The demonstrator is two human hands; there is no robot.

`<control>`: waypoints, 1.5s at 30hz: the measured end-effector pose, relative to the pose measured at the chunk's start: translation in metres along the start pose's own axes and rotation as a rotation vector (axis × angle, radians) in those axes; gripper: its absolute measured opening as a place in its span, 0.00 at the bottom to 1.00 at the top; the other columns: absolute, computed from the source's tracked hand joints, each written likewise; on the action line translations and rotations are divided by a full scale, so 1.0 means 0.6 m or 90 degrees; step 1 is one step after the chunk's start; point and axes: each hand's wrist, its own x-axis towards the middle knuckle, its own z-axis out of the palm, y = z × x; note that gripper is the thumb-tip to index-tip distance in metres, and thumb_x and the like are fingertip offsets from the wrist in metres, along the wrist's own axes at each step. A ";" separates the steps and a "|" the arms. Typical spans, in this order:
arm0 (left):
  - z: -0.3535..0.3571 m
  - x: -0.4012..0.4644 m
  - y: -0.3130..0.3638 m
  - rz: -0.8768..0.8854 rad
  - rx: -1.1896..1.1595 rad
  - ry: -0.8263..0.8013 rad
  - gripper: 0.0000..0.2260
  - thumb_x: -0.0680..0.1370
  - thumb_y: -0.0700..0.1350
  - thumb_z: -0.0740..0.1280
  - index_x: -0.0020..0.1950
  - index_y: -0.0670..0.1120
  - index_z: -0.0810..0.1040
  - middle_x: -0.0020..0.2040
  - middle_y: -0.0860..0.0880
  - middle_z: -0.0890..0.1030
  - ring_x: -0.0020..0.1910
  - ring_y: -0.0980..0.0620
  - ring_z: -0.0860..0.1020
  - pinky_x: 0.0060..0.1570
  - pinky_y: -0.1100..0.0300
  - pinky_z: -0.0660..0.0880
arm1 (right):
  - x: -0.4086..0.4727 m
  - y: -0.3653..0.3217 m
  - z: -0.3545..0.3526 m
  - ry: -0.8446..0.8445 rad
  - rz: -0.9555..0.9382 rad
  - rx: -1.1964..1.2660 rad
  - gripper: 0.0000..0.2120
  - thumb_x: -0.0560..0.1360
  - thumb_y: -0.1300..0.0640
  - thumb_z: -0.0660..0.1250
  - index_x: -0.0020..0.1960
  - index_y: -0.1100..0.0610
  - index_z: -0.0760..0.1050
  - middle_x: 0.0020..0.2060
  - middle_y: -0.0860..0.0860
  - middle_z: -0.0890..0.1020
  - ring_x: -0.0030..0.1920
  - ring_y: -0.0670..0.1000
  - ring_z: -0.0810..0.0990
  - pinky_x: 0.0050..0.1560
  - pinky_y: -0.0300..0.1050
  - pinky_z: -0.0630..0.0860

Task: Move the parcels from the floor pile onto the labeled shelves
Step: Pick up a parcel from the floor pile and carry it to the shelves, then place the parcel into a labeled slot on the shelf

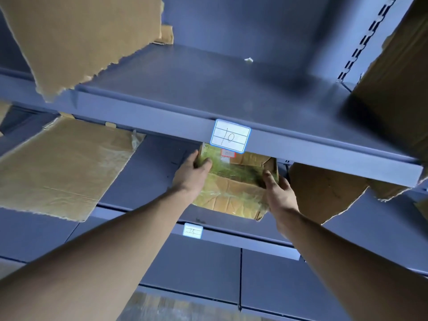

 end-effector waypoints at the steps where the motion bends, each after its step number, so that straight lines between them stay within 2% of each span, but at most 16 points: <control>1: -0.001 0.000 -0.001 0.006 0.014 0.008 0.25 0.81 0.55 0.63 0.78 0.54 0.64 0.71 0.51 0.74 0.68 0.48 0.73 0.59 0.63 0.67 | -0.005 -0.002 -0.001 0.003 0.003 -0.002 0.27 0.80 0.37 0.63 0.74 0.50 0.70 0.55 0.48 0.77 0.53 0.52 0.74 0.55 0.44 0.69; 5: -0.010 -0.012 0.007 0.013 0.093 0.012 0.23 0.83 0.53 0.57 0.78 0.52 0.62 0.72 0.49 0.73 0.66 0.45 0.74 0.54 0.62 0.67 | -0.032 -0.021 -0.003 0.024 0.011 -0.016 0.31 0.78 0.35 0.63 0.73 0.54 0.70 0.56 0.51 0.78 0.54 0.53 0.75 0.54 0.44 0.68; 9: -0.027 -0.054 0.030 -0.031 0.156 -0.010 0.26 0.84 0.56 0.53 0.81 0.50 0.55 0.75 0.45 0.68 0.72 0.41 0.69 0.65 0.55 0.66 | -0.071 -0.024 -0.002 0.071 0.028 -0.049 0.31 0.77 0.38 0.66 0.70 0.58 0.69 0.64 0.56 0.79 0.62 0.59 0.78 0.61 0.47 0.73; 14: -0.076 -0.143 0.014 -0.081 0.181 -0.013 0.25 0.83 0.54 0.57 0.75 0.41 0.63 0.72 0.39 0.70 0.69 0.40 0.71 0.58 0.54 0.69 | -0.179 -0.010 -0.025 -0.044 0.112 -0.134 0.22 0.81 0.43 0.62 0.63 0.60 0.71 0.51 0.55 0.76 0.50 0.56 0.75 0.54 0.48 0.74; 15: -0.087 -0.173 0.003 -0.086 0.185 -0.043 0.20 0.83 0.52 0.59 0.71 0.42 0.68 0.67 0.41 0.74 0.65 0.40 0.74 0.52 0.56 0.69 | -0.208 0.003 -0.030 -0.085 0.124 -0.145 0.22 0.82 0.43 0.61 0.65 0.60 0.72 0.51 0.55 0.75 0.50 0.55 0.75 0.58 0.51 0.76; 17: -0.109 -0.246 -0.017 -0.101 0.204 -0.139 0.05 0.79 0.48 0.61 0.47 0.50 0.75 0.48 0.45 0.77 0.48 0.43 0.77 0.41 0.59 0.65 | -0.278 0.020 -0.043 -0.151 0.154 -0.133 0.24 0.82 0.43 0.60 0.69 0.60 0.72 0.52 0.54 0.75 0.51 0.54 0.76 0.62 0.53 0.77; 19: -0.121 -0.321 -0.051 -0.124 0.214 -0.224 0.08 0.67 0.52 0.62 0.32 0.49 0.68 0.36 0.48 0.72 0.37 0.47 0.69 0.39 0.58 0.62 | -0.358 0.029 -0.063 -0.173 0.176 -0.129 0.21 0.83 0.43 0.58 0.63 0.58 0.74 0.50 0.53 0.78 0.48 0.54 0.79 0.58 0.51 0.79; 23: -0.139 -0.433 -0.084 -0.156 0.249 -0.401 0.20 0.61 0.56 0.61 0.43 0.43 0.79 0.48 0.39 0.80 0.46 0.45 0.79 0.50 0.54 0.76 | -0.506 0.041 -0.124 -0.195 0.259 -0.105 0.18 0.85 0.46 0.56 0.63 0.58 0.74 0.51 0.54 0.80 0.48 0.54 0.82 0.54 0.50 0.81; 27: -0.160 -0.522 0.044 -0.121 0.158 -0.333 0.15 0.68 0.60 0.66 0.39 0.49 0.73 0.39 0.47 0.78 0.37 0.48 0.76 0.41 0.55 0.72 | -0.575 0.014 -0.218 -0.093 0.288 0.042 0.21 0.85 0.48 0.57 0.59 0.65 0.76 0.50 0.60 0.83 0.44 0.55 0.79 0.43 0.45 0.75; 29: -0.151 -0.556 0.116 -0.074 0.149 -0.316 0.11 0.77 0.57 0.64 0.43 0.50 0.74 0.46 0.49 0.79 0.45 0.47 0.79 0.51 0.55 0.74 | -0.605 -0.014 -0.275 -0.056 0.264 0.099 0.21 0.85 0.48 0.57 0.62 0.66 0.74 0.59 0.66 0.81 0.49 0.59 0.83 0.46 0.48 0.79; 31: -0.127 -0.602 0.181 -0.008 0.157 -0.343 0.10 0.77 0.58 0.62 0.46 0.53 0.71 0.47 0.50 0.76 0.48 0.47 0.78 0.53 0.54 0.73 | -0.636 -0.036 -0.334 -0.029 0.241 0.116 0.16 0.85 0.47 0.58 0.56 0.59 0.75 0.58 0.63 0.80 0.58 0.63 0.83 0.53 0.51 0.79; 33: -0.085 -0.653 0.237 0.070 0.173 -0.376 0.11 0.75 0.61 0.61 0.47 0.54 0.70 0.47 0.50 0.73 0.45 0.50 0.74 0.48 0.56 0.68 | -0.653 -0.032 -0.403 0.013 0.182 0.080 0.18 0.81 0.39 0.59 0.53 0.54 0.74 0.48 0.60 0.80 0.51 0.59 0.82 0.49 0.48 0.73; 35: -0.025 -0.711 0.270 0.144 0.246 -0.432 0.11 0.79 0.60 0.61 0.53 0.54 0.74 0.53 0.52 0.76 0.51 0.50 0.76 0.53 0.57 0.67 | -0.676 -0.012 -0.488 0.057 0.127 -0.024 0.24 0.79 0.37 0.61 0.64 0.53 0.75 0.56 0.53 0.81 0.54 0.54 0.80 0.54 0.45 0.71; 37: 0.048 -0.781 0.297 0.204 0.328 -0.493 0.22 0.79 0.62 0.61 0.69 0.54 0.74 0.66 0.52 0.76 0.64 0.50 0.75 0.62 0.59 0.68 | -0.715 0.020 -0.586 0.088 0.100 -0.116 0.24 0.82 0.41 0.61 0.73 0.52 0.71 0.66 0.51 0.79 0.60 0.53 0.79 0.58 0.41 0.72; 40: 0.166 -0.917 0.324 0.293 0.401 -0.573 0.27 0.77 0.65 0.62 0.74 0.57 0.68 0.73 0.53 0.70 0.71 0.49 0.70 0.70 0.52 0.66 | -0.774 0.099 -0.746 0.125 0.100 -0.246 0.25 0.80 0.41 0.61 0.73 0.51 0.71 0.66 0.53 0.78 0.65 0.55 0.78 0.63 0.44 0.73; 45: 0.323 -1.137 0.313 0.429 0.497 -0.703 0.26 0.79 0.59 0.63 0.76 0.57 0.64 0.74 0.53 0.68 0.71 0.52 0.69 0.64 0.56 0.68 | -0.876 0.231 -0.979 0.174 0.200 -0.316 0.24 0.79 0.45 0.61 0.71 0.56 0.71 0.68 0.58 0.75 0.69 0.60 0.73 0.69 0.51 0.72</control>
